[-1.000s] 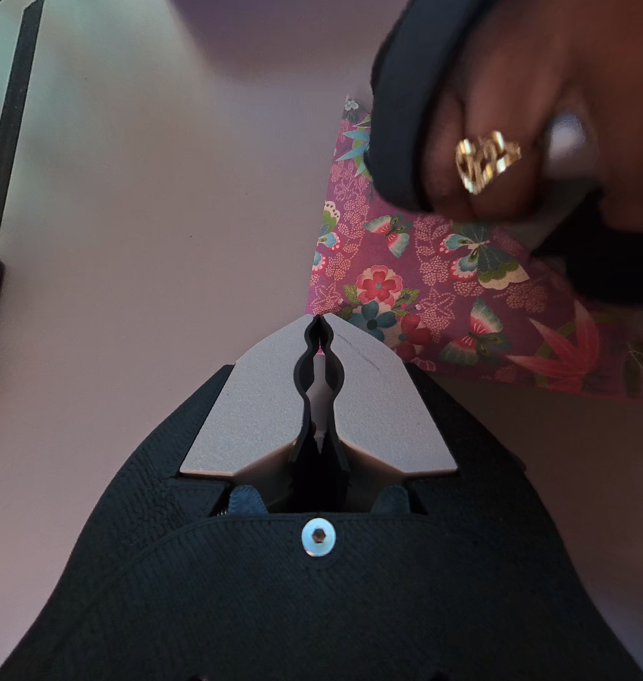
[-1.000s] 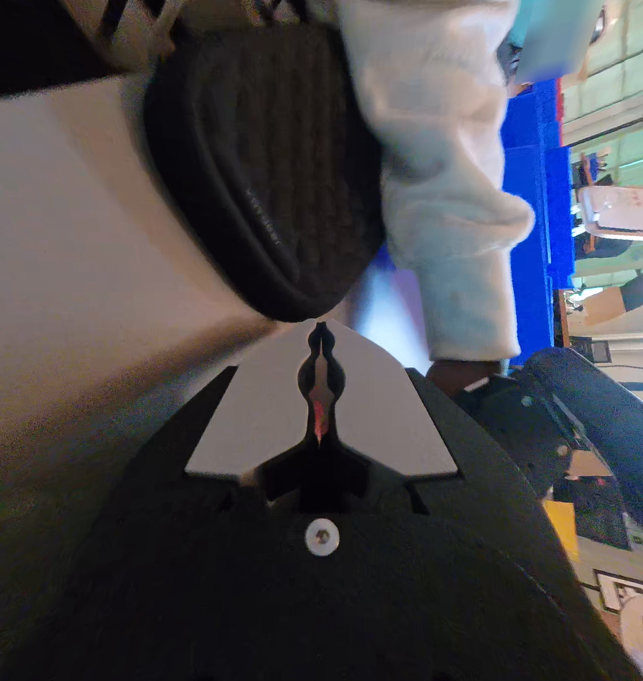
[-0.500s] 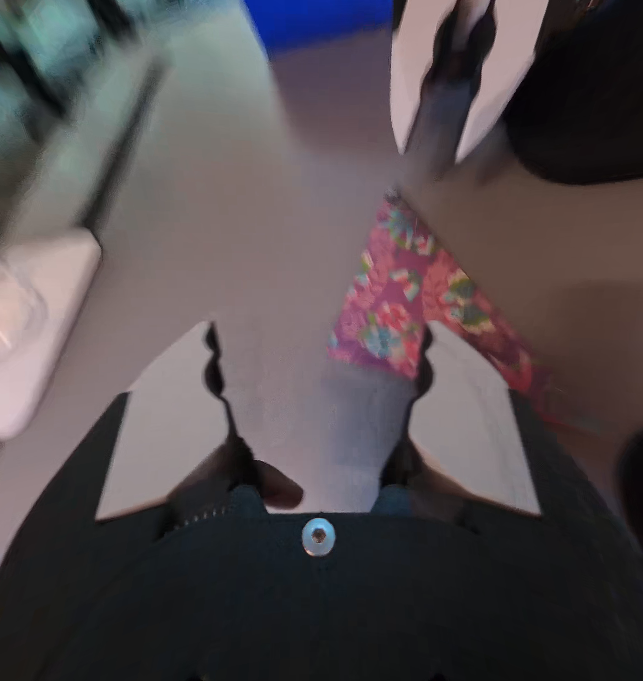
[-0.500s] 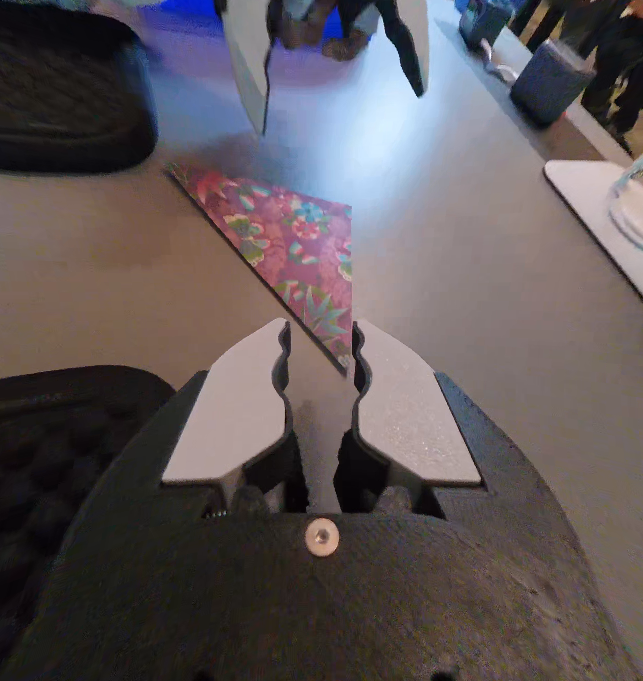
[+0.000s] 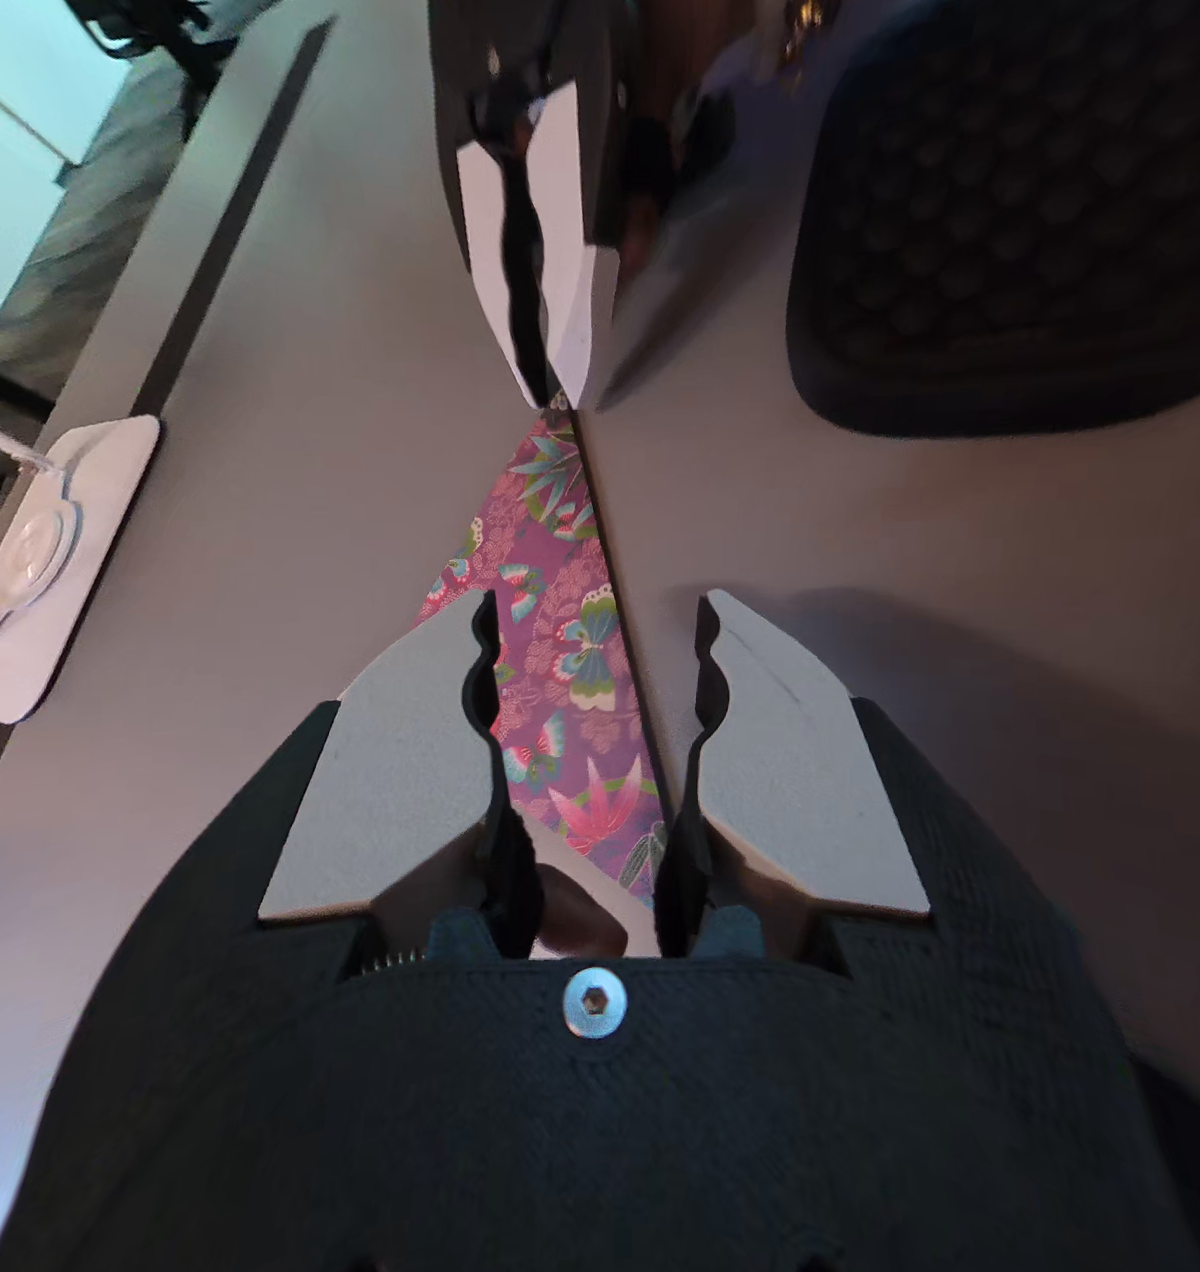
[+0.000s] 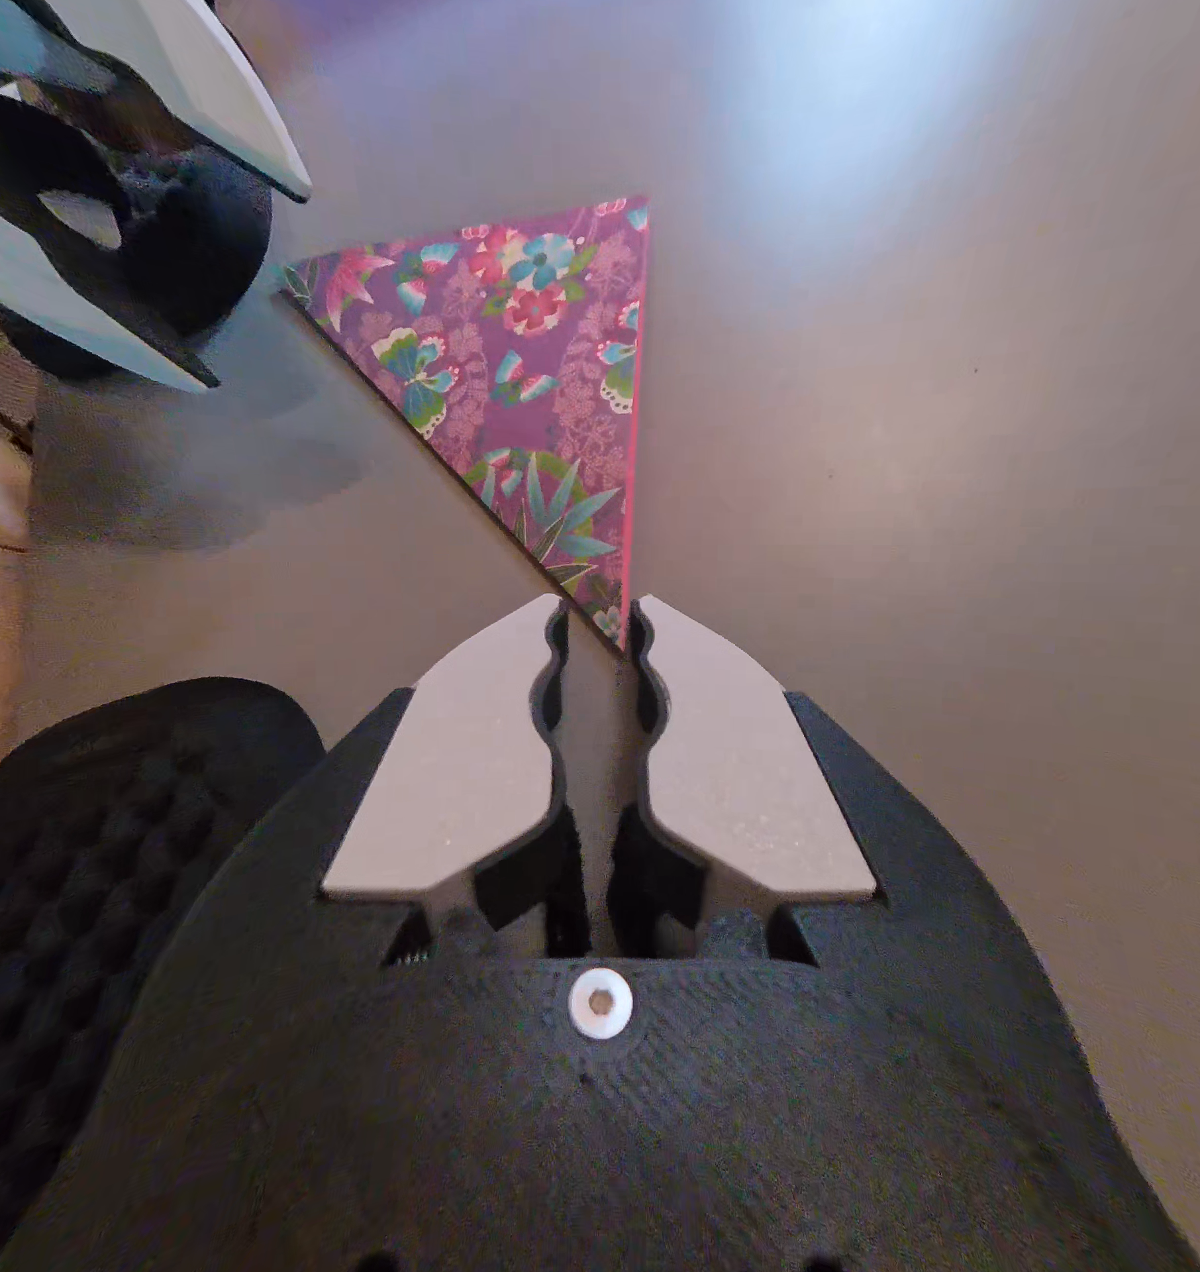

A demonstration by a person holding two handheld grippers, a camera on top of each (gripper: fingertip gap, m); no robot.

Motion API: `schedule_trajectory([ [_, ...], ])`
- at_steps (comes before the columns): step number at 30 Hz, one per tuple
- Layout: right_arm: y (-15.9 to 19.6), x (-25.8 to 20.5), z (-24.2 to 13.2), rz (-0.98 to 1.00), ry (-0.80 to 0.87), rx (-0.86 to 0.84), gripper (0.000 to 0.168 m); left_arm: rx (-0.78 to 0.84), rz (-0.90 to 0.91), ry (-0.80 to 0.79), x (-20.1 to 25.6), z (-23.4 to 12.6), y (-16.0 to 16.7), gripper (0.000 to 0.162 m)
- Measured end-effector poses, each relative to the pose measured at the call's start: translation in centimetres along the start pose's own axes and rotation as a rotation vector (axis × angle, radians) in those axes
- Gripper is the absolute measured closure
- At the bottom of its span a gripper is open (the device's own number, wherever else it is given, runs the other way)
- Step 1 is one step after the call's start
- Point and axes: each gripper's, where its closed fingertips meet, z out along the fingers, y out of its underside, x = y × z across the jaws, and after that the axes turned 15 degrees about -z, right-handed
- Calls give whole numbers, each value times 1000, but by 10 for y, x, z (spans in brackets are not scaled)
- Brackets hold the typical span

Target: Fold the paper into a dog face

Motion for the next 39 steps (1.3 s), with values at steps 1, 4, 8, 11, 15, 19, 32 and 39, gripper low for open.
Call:
schedule_trajectory([
  [1,1,-1,1,1,-13,-11,159,13,-16,-30,-1,0,-3,107],
  [4,-3,-7,2,66,-61,0,168,60,-50,-136,-5,3,-12,107],
  [8,-24,-19,0,265,-109,129,168,72,11,-243,-1,20,-22,107],
  [11,-38,-27,-6,393,-134,210,168,0,210,-384,-7,31,-21,110],
  [15,-55,-39,-13,426,-143,289,168,-80,396,-436,-4,38,-15,131],
  [19,-55,-51,-18,118,-84,276,163,-116,320,-307,7,41,0,161],
  [32,-11,-41,18,-80,8,-96,167,-129,249,-274,-1,36,15,130],
  [39,-38,-45,8,276,-118,110,168,-127,441,-339,3,40,7,127],
])
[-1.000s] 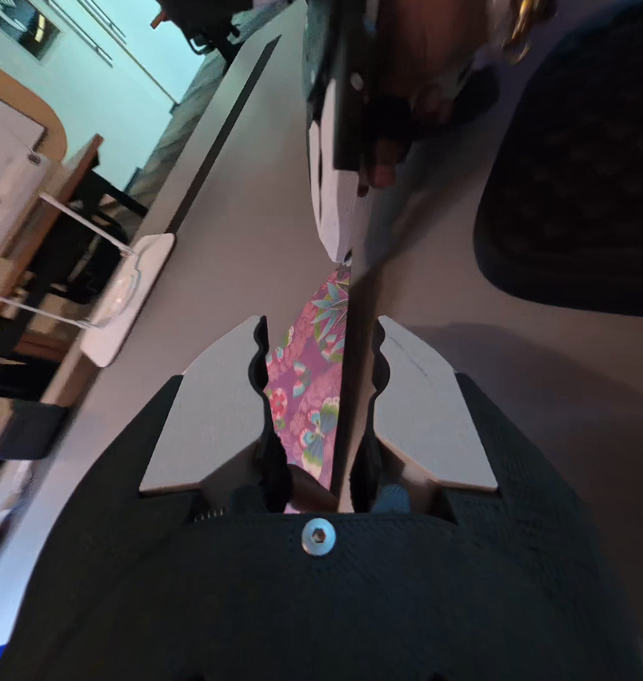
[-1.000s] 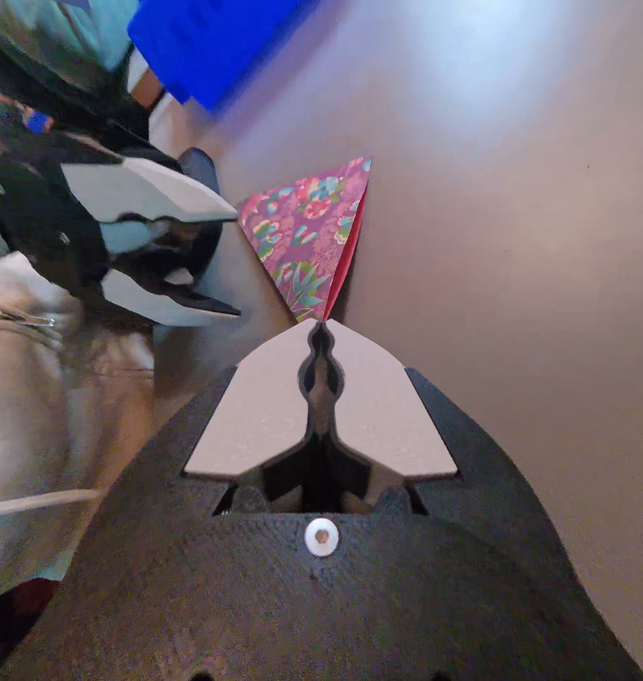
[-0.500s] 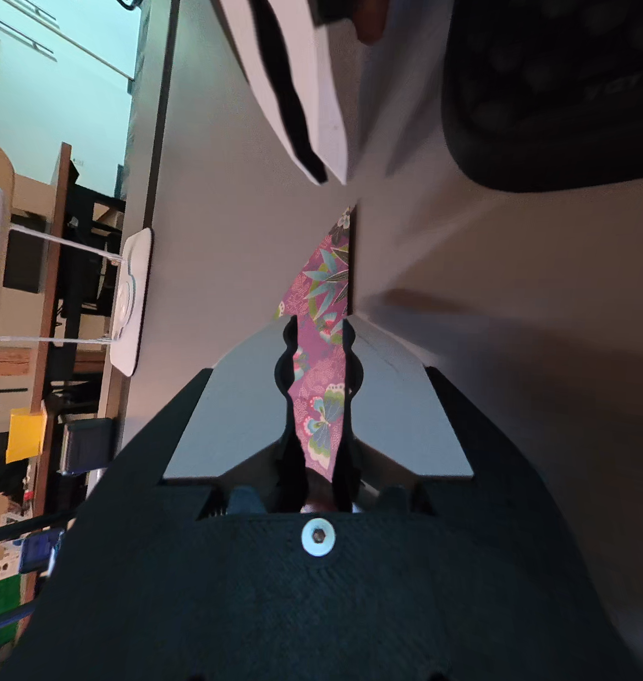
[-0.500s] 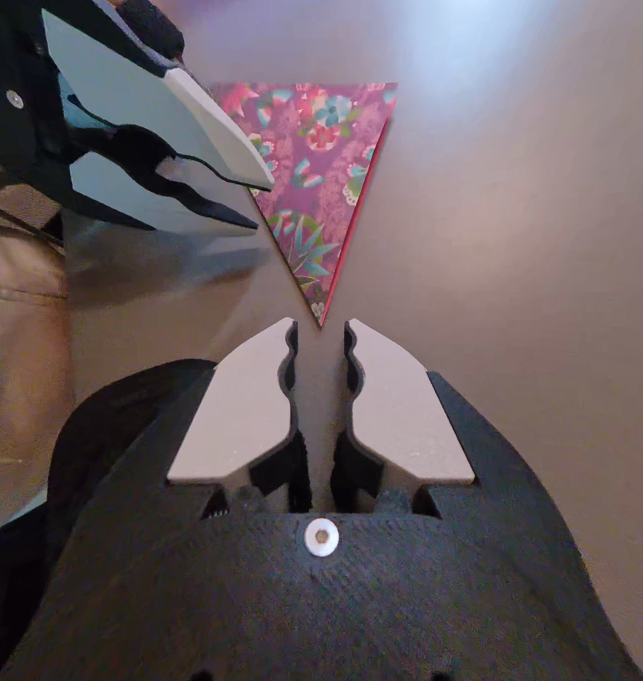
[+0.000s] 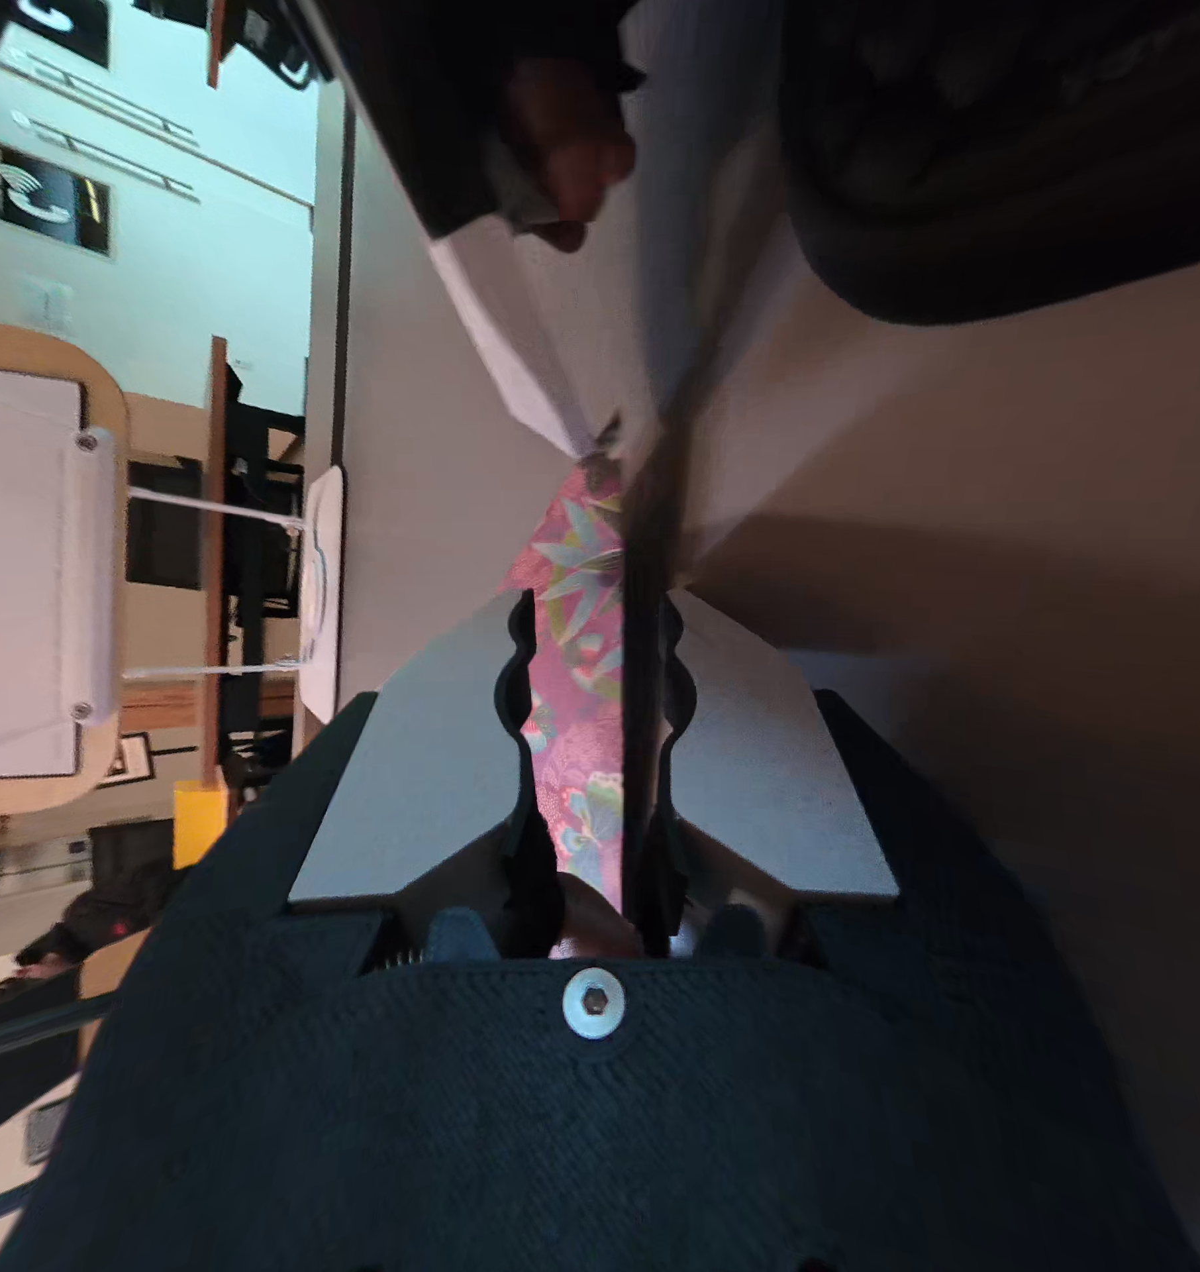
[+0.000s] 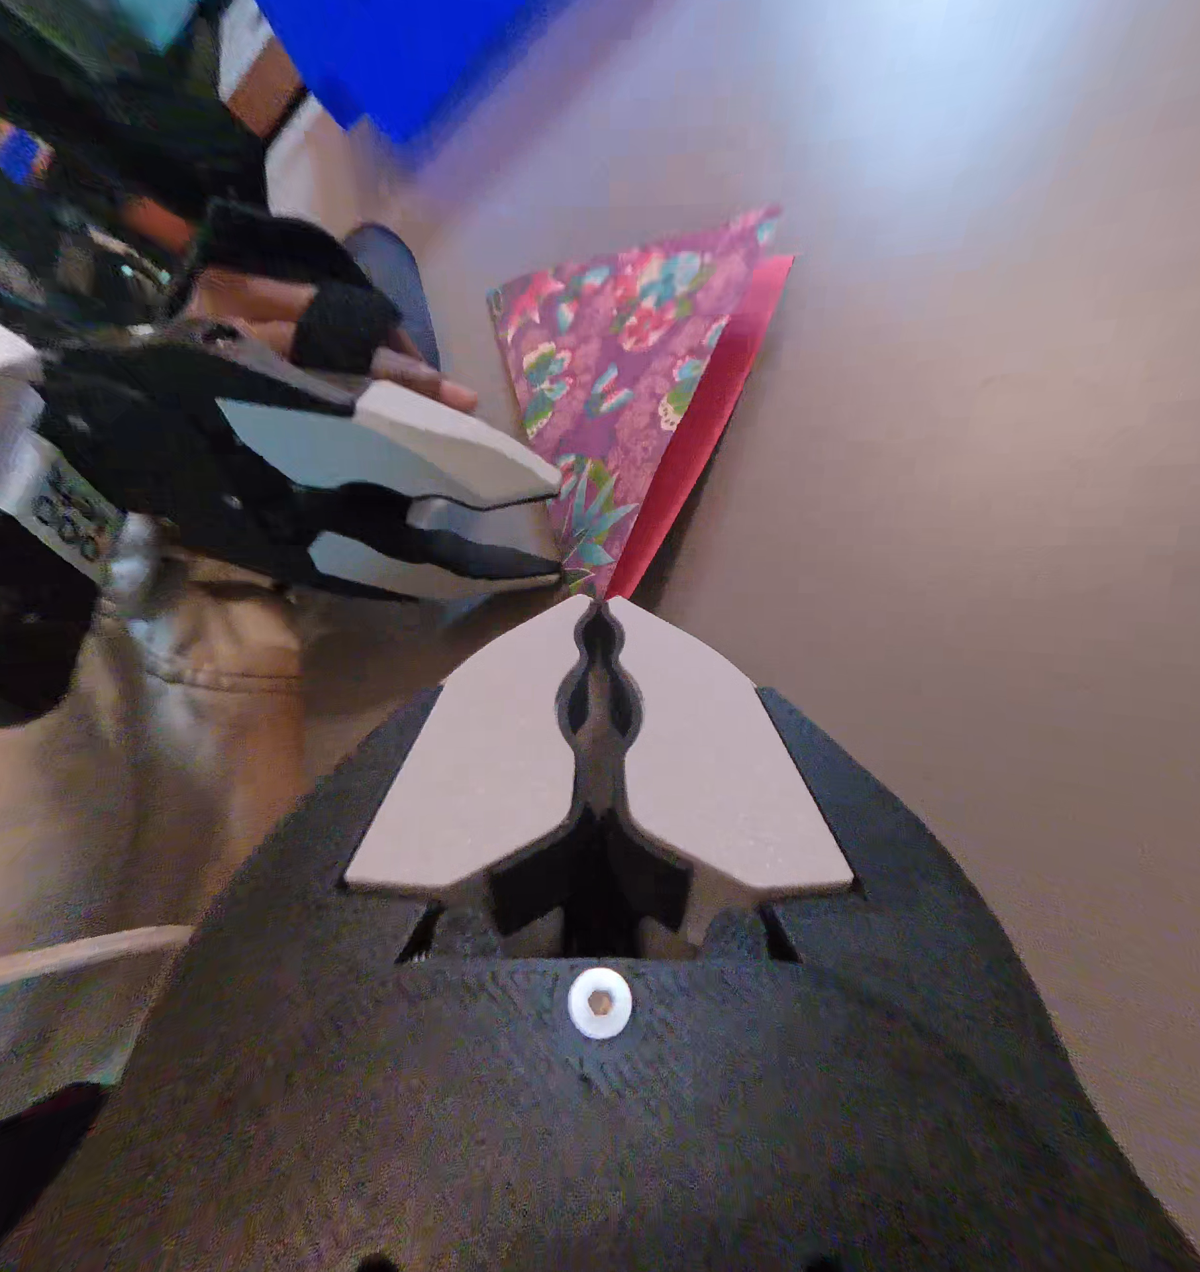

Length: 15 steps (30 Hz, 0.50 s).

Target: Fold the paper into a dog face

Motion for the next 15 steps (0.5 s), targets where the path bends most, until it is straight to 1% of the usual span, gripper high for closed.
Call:
schedule_trajectory([
  [2,-12,-8,-5,88,-63,68,168,-2,41,-36,-2,0,-1,124],
  [5,-17,-18,-6,141,-117,83,168,-28,114,-112,-8,1,-1,122],
  [7,-23,-28,-6,73,-146,108,167,-7,106,-144,-10,0,-4,138],
  [8,-28,-33,-9,3,-161,148,159,15,70,-139,-11,-1,-6,146],
  [10,-34,-47,-16,-238,-181,206,137,48,-24,-100,-12,-4,-6,161],
  [12,-26,-46,-18,-633,-49,181,119,80,-133,-20,-11,-6,-5,161],
  [13,-22,-44,-18,-840,31,164,116,110,-182,31,-9,-8,-7,161],
  [14,-18,-43,-15,-1018,98,136,116,152,-221,73,-7,-11,-10,161],
  [15,-16,-38,-11,-1142,172,98,118,191,-256,98,-8,-14,-13,162],
])
